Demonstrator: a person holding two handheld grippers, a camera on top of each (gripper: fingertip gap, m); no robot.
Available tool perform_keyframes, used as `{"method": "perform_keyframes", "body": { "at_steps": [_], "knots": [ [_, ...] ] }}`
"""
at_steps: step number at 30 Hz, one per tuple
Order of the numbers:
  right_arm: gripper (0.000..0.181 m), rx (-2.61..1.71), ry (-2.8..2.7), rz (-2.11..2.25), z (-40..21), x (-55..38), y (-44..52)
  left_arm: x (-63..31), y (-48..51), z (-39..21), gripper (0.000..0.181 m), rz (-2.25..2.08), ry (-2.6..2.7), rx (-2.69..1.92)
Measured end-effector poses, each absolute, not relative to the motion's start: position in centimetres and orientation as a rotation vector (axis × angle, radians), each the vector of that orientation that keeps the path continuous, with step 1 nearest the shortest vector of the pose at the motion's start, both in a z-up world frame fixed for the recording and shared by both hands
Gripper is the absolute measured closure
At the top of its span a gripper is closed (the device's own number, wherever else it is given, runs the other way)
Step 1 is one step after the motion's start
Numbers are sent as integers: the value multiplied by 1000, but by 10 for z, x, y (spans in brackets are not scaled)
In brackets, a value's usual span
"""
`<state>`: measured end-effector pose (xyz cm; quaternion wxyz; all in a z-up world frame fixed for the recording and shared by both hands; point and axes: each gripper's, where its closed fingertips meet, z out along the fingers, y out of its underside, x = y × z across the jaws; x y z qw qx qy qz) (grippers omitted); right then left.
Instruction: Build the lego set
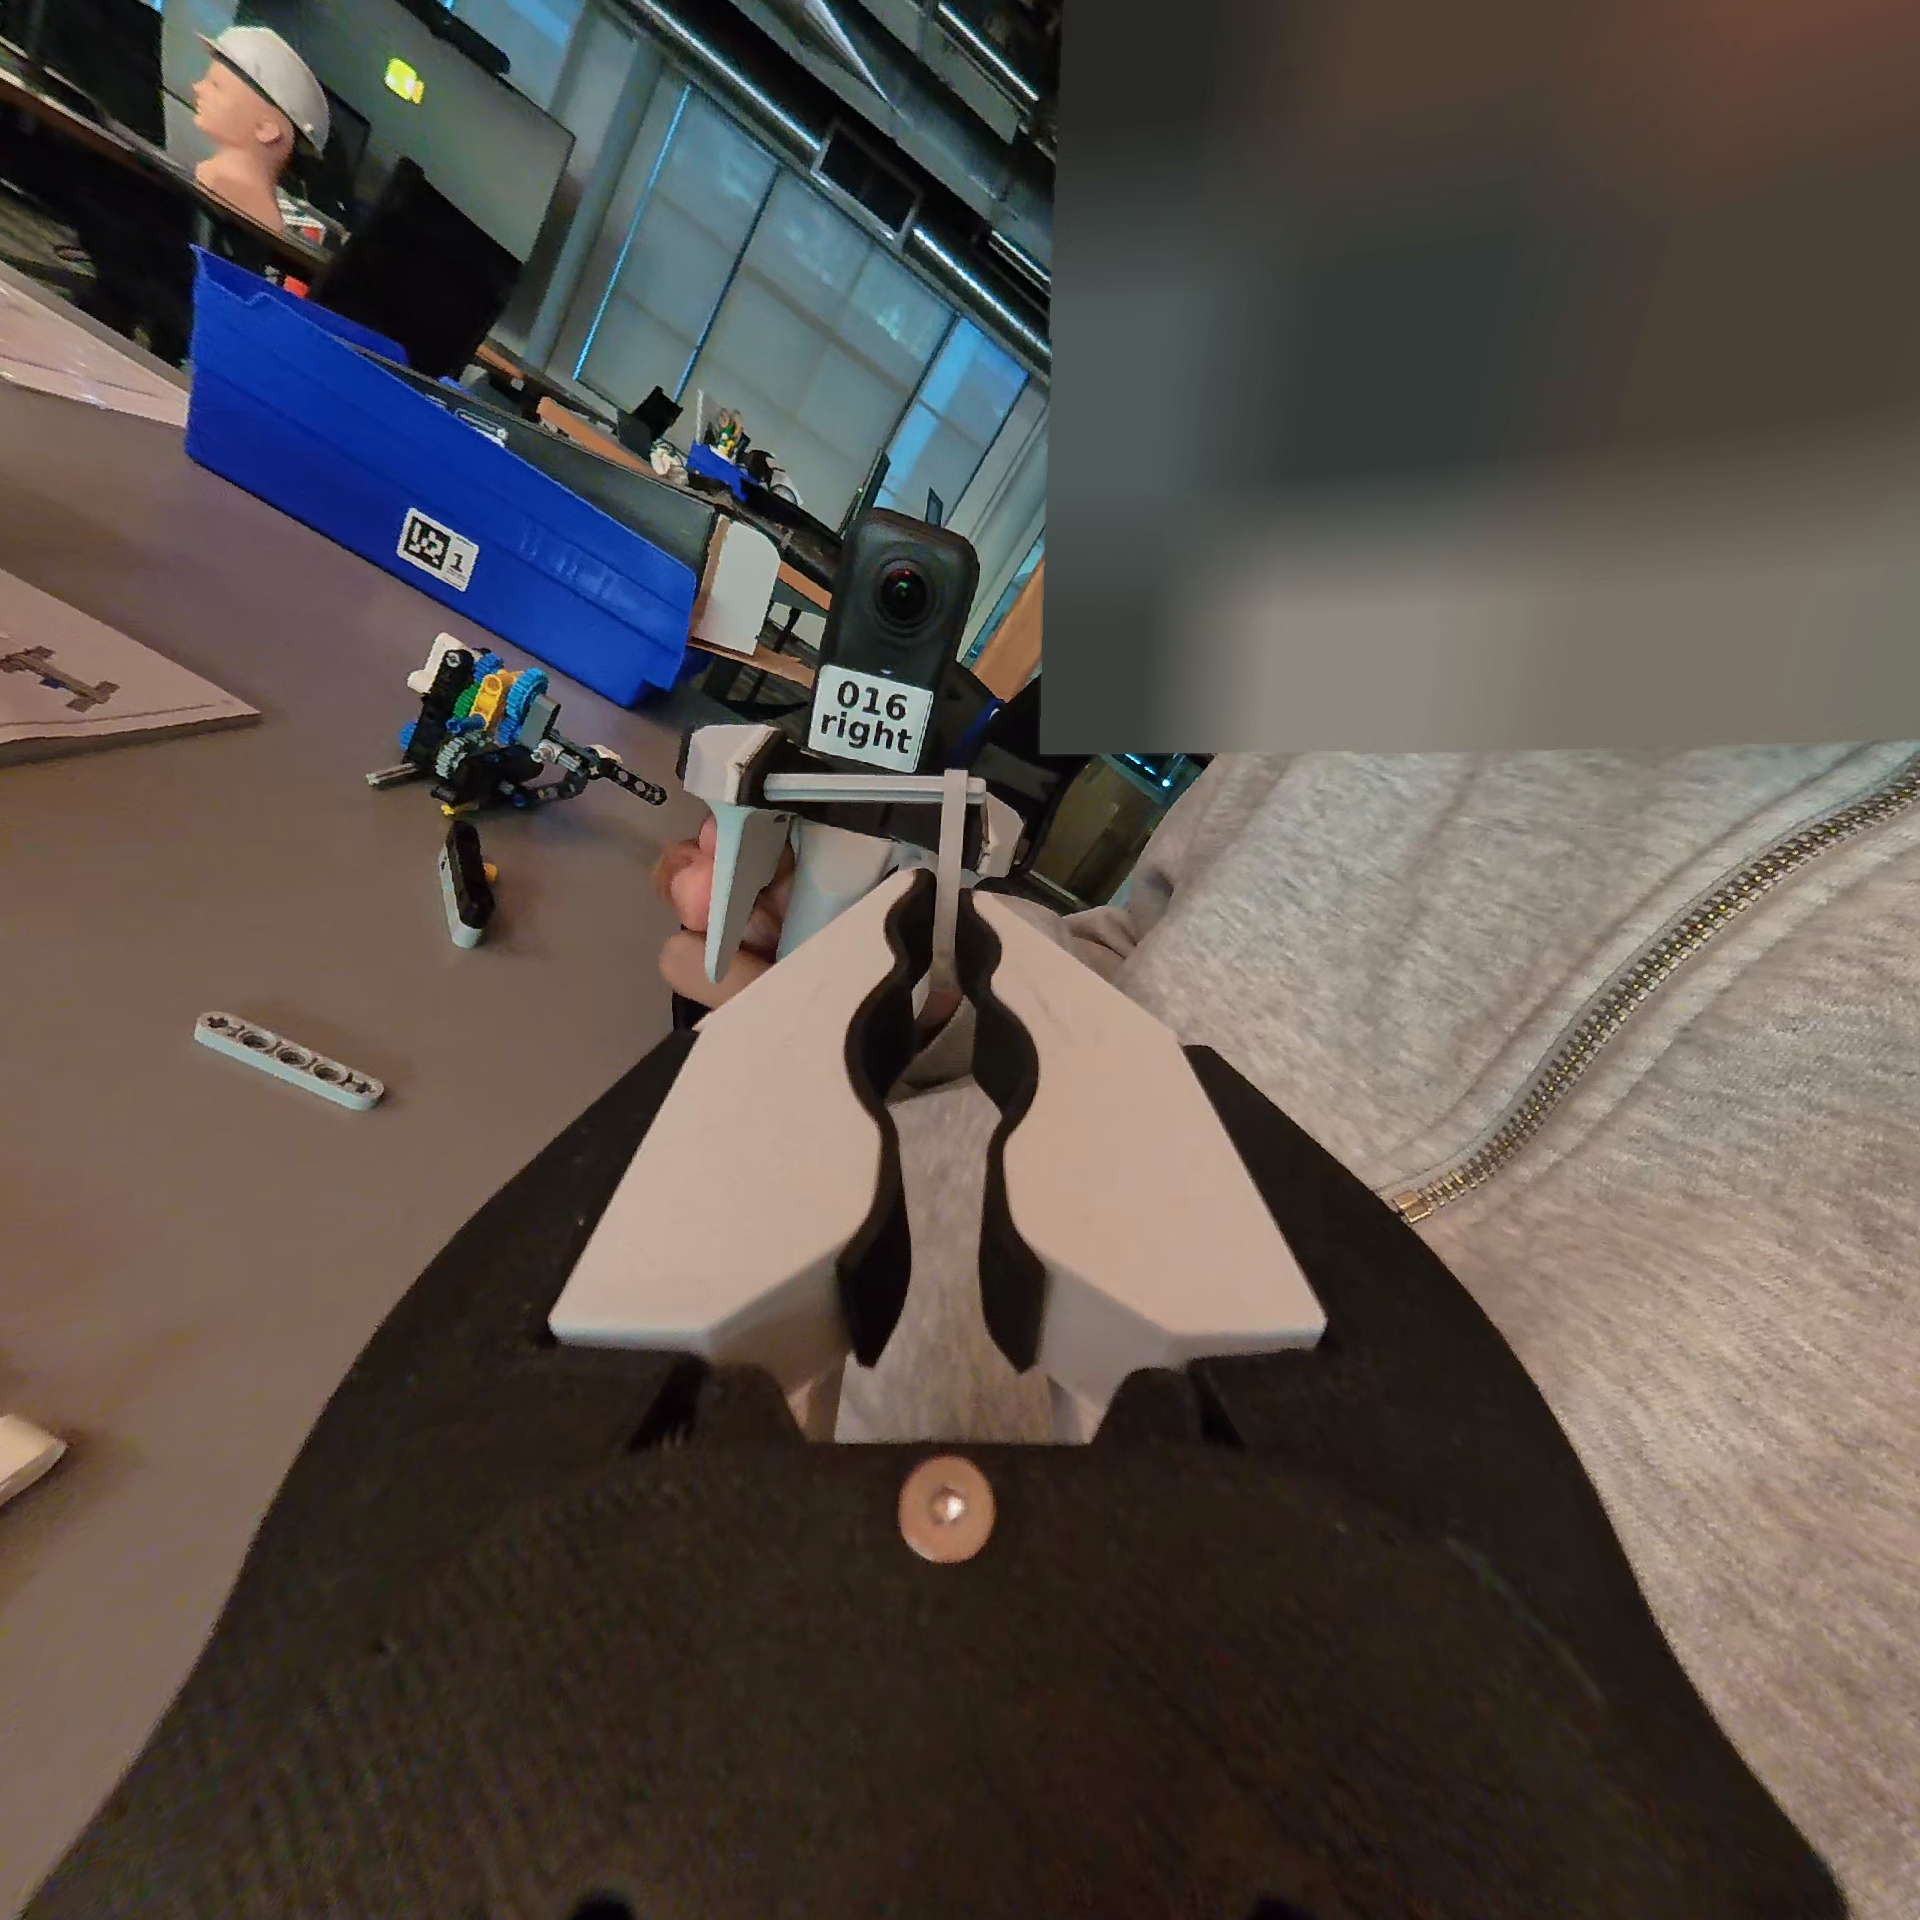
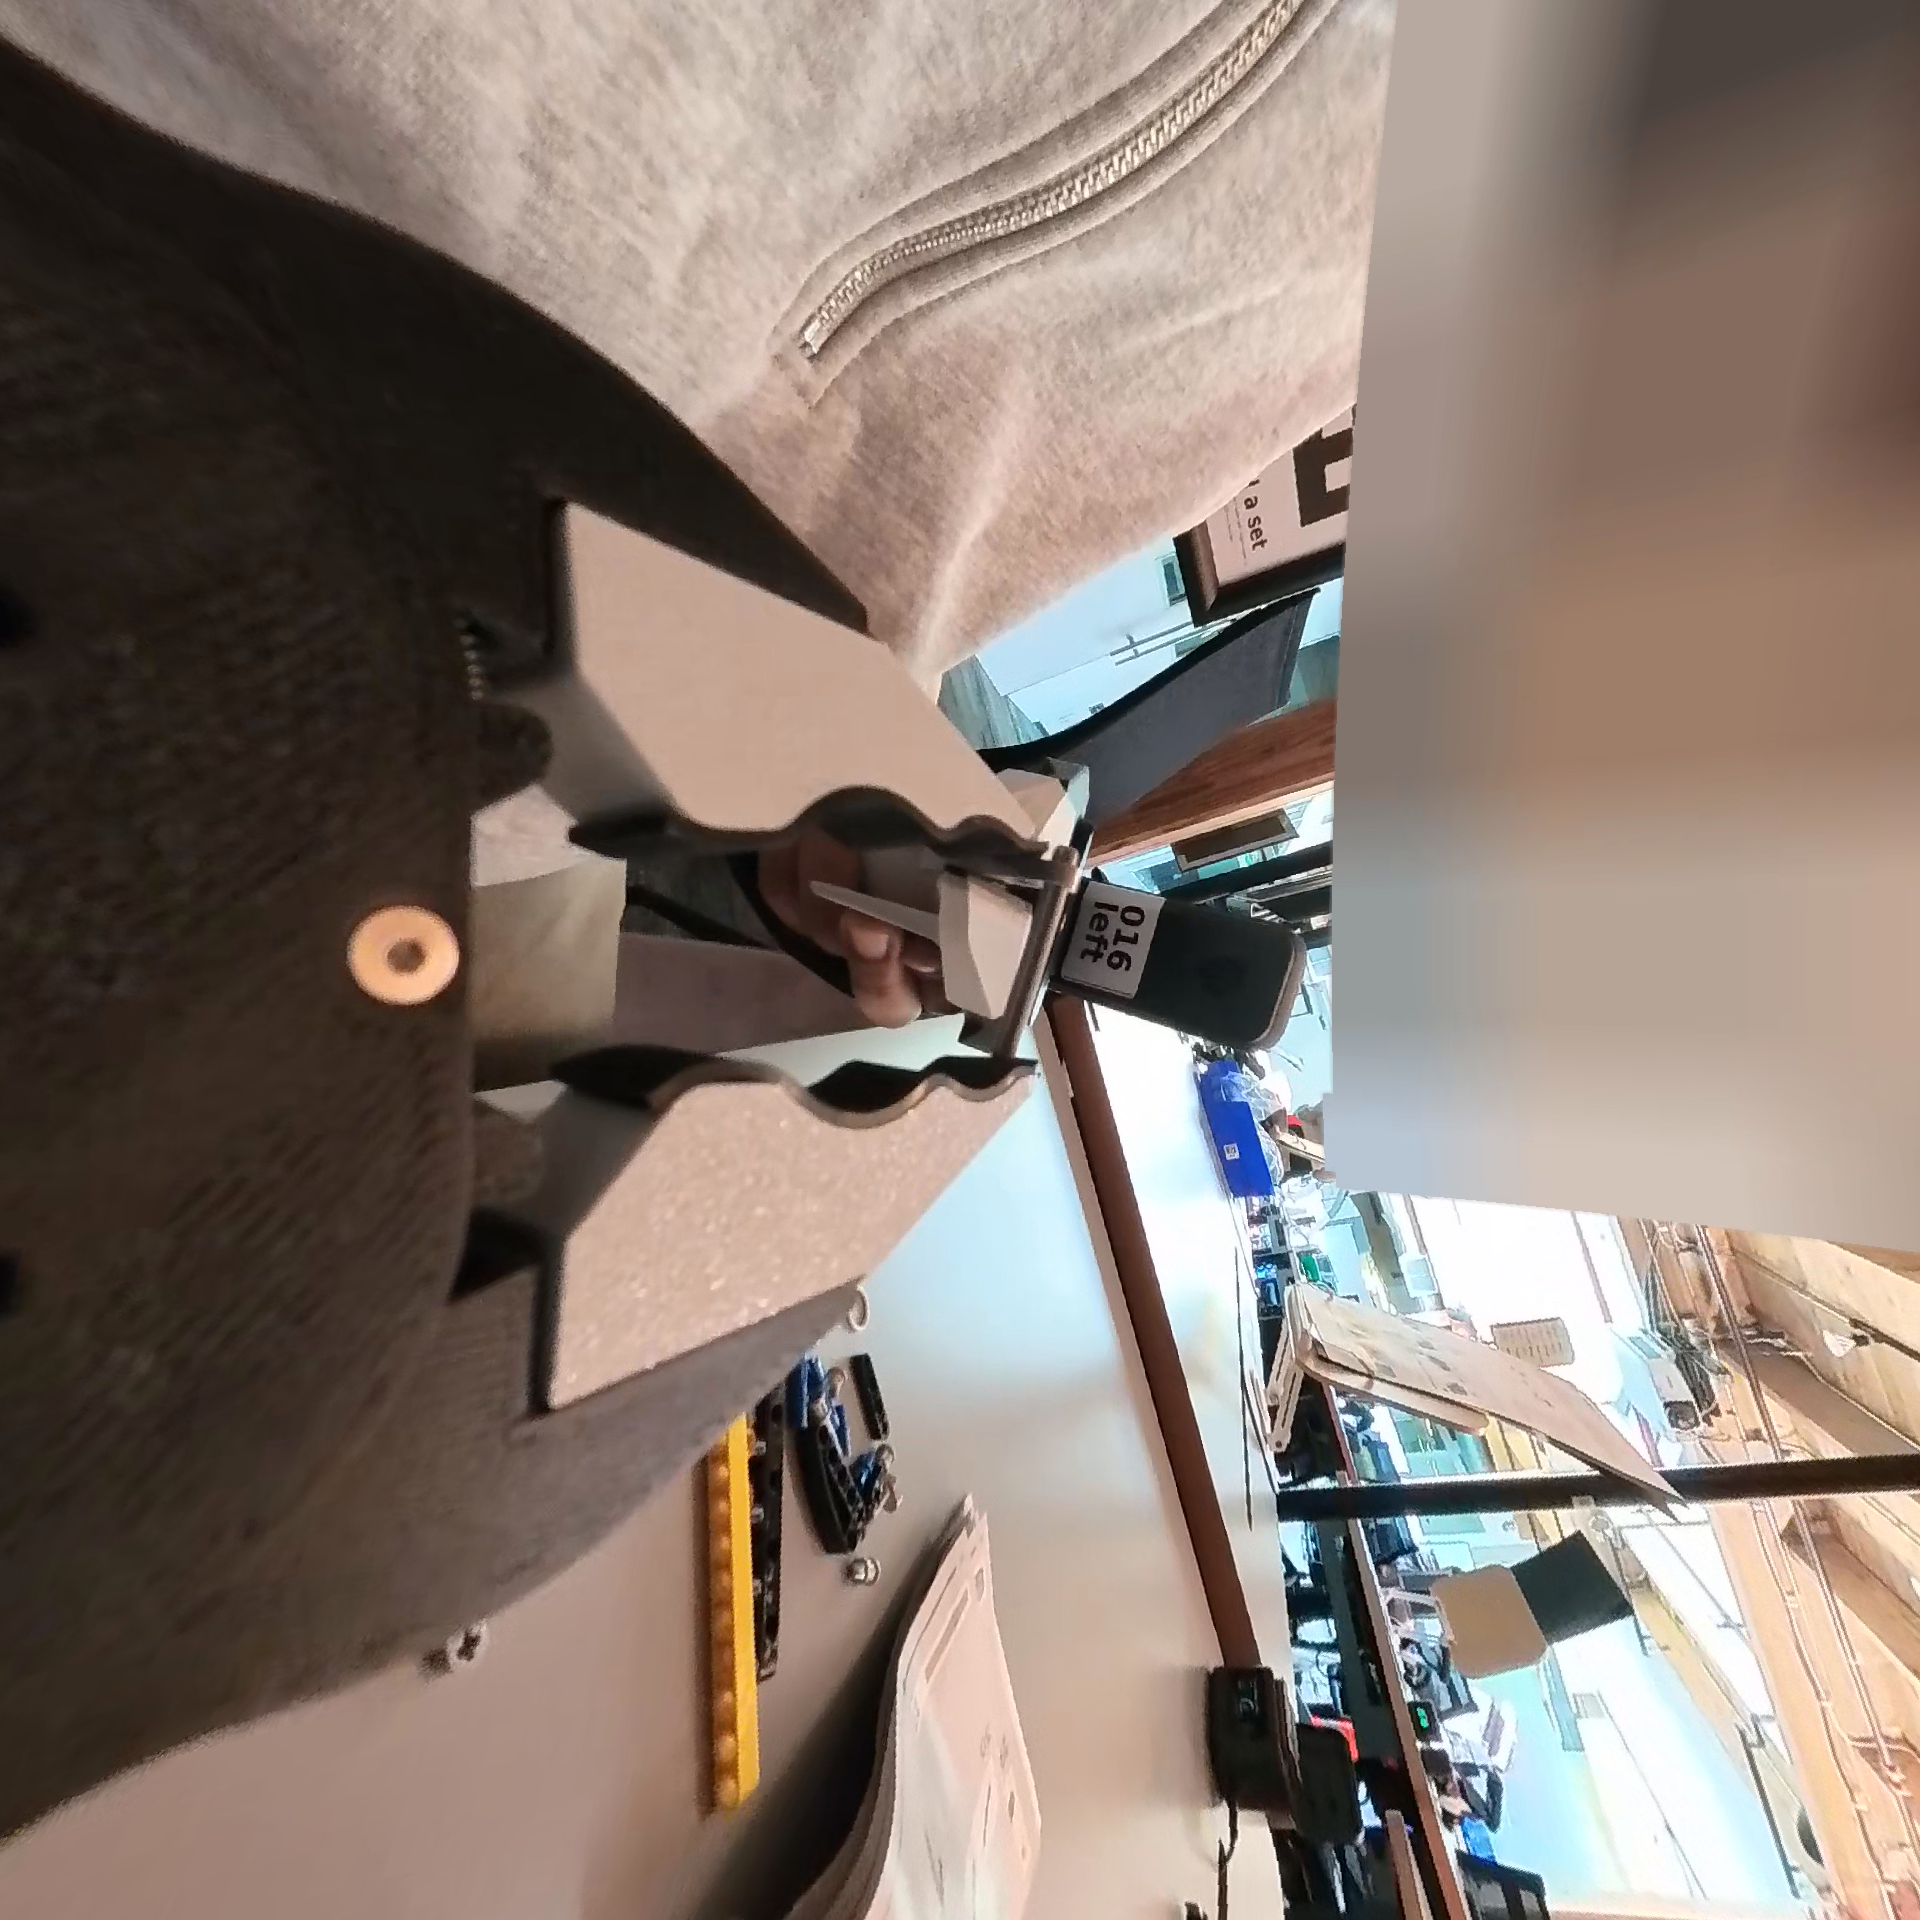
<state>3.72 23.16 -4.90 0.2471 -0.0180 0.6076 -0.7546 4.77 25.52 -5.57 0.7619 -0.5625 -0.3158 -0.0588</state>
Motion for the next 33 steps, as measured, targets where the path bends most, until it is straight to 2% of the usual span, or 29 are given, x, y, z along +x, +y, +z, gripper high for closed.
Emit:
{"method": "perform_keyframes", "body": {
  "at_steps": [11, 18, 33],
  "knots": [
    [145, -69, 1638, -2034, -49, 40, 233, 50, 257, -57, 181, -186, -672, -1213],
    [145, 63, 1661, -1852, -62, 37, 228, 48, 255, -66, 181, -222, -708, -1237],
    [146, 127, 1657, -1890, -70, 30, 223, 39, 252, -79, 181, -21, -755, -1357]
  ]
}}
